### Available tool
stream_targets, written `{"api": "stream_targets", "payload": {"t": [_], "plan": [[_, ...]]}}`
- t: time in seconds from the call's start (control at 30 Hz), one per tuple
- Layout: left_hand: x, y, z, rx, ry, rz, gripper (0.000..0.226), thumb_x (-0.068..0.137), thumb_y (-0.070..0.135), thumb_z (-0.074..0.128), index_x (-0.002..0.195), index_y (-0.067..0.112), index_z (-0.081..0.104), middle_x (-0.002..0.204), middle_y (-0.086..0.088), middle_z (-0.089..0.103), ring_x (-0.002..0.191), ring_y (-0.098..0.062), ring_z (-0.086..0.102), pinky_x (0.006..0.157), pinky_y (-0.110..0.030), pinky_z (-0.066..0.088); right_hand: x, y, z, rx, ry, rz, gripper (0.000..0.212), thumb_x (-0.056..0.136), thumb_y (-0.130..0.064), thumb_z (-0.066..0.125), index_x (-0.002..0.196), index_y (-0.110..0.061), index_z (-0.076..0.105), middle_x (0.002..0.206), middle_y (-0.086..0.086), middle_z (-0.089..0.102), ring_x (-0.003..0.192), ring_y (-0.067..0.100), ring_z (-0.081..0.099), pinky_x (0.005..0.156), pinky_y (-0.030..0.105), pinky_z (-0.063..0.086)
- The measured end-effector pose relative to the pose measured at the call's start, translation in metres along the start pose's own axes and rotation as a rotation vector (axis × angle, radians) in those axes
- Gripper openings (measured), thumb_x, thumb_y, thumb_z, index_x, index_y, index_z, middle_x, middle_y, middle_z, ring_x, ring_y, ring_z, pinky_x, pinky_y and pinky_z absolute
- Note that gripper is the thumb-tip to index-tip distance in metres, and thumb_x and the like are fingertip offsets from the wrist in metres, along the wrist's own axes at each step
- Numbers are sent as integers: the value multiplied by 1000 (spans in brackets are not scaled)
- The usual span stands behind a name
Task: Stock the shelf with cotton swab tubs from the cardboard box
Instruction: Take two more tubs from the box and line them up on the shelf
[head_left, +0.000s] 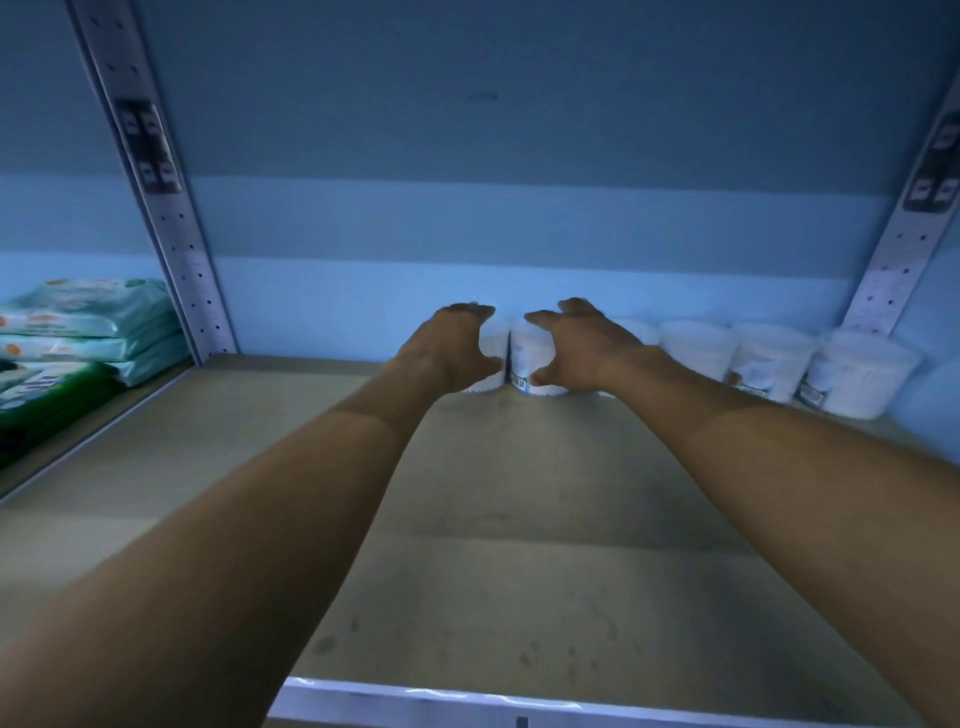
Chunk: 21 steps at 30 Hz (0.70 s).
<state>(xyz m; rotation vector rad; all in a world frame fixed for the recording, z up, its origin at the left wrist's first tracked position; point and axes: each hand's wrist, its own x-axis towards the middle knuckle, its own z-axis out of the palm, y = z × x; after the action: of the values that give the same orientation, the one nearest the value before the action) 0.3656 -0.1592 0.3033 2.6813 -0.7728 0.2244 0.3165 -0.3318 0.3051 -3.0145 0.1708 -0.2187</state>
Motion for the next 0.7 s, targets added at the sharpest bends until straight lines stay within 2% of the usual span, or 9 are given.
{"api": "stream_targets", "payload": {"t": [0.03,0.07,0.2,0.3,0.37,0.5,0.57,0.7], "plan": [[-8,4,-4,16,-1,8,38,87,30,61,122,14,60,124,-4,63,123,-28,55,90,-31,44,-8,-3,1,6,13,-5,81,79,-49,72,150,-34,35,155,9,31,147,25,21,112,46,37],[-16,7,-7,30,-7,13,35,87,31,61,118,14,61,121,-5,65,118,-28,58,87,-30,45,-16,-7,2,21,18,-9,78,77,-51,70,146,-35,39,150,8,37,143,27,27,109,47,40],[-56,17,-20,70,-38,-2,49,94,31,59,139,13,53,143,-9,53,132,-28,48,105,-33,37,-55,-20,0,74,9,-34,74,79,-48,68,146,-33,40,146,6,41,137,28,36,105,47,42],[-83,16,-26,100,-76,-5,66,90,43,64,149,24,42,152,-3,44,140,-23,38,111,-34,33,-83,-26,-7,73,-7,-34,73,84,-46,67,149,-30,38,147,6,38,136,29,39,105,43,42],[-105,18,-33,122,-121,-35,73,88,51,63,152,31,35,156,1,38,144,-20,33,112,-35,32,-103,-31,-15,76,-25,-30,74,86,-47,66,151,-33,34,149,4,36,137,27,39,103,40,43],[-152,25,-41,130,-118,19,61,87,49,64,143,29,49,146,-1,50,134,-22,45,107,-33,40,-149,-42,-25,78,-55,-37,76,86,-52,64,152,-36,30,151,0,34,138,24,37,105,39,41],[-176,27,-41,137,-105,36,65,87,51,63,146,29,45,148,-1,49,136,-21,44,109,-32,38,-174,-47,-25,87,-34,-65,77,86,-51,65,153,-34,31,153,2,34,140,25,34,110,40,38],[-226,31,-30,132,-67,58,67,89,51,60,149,30,41,149,2,48,135,-19,46,107,-31,38,-228,-57,-15,68,40,-134,72,89,-47,64,152,-32,33,157,4,30,148,27,18,115,43,32]]}}
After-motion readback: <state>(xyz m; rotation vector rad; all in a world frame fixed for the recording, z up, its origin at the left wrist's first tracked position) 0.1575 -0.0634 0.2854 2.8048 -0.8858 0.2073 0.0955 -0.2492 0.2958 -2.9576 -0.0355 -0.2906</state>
